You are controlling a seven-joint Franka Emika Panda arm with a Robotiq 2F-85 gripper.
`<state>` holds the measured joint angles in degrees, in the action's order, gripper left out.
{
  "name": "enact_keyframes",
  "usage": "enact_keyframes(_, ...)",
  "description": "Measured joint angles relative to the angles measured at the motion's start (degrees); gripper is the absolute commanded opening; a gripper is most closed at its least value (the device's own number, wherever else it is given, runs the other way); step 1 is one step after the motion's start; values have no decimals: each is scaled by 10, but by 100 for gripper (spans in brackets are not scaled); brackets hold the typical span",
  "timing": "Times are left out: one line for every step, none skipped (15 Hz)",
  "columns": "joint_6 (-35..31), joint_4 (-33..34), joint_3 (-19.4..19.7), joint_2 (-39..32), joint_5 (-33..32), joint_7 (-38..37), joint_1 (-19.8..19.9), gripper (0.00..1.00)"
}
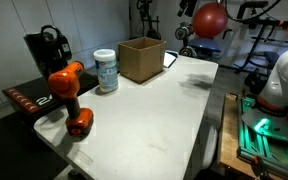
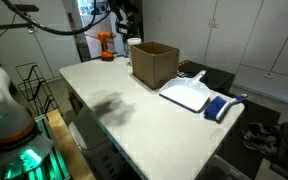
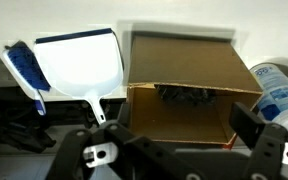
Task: Pick up the second glove from the right and put it on the leftmost glove, pick up the glove to the right of the stacked glove and put it on the stack of gloves, pick up the rightmost glove and put it on the stack of gloves, pick up all the gloves and put them in the cardboard box
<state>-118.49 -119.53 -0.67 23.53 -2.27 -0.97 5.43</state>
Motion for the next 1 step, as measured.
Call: enact_keyframes(0,0,0,0,-1,1,0,100)
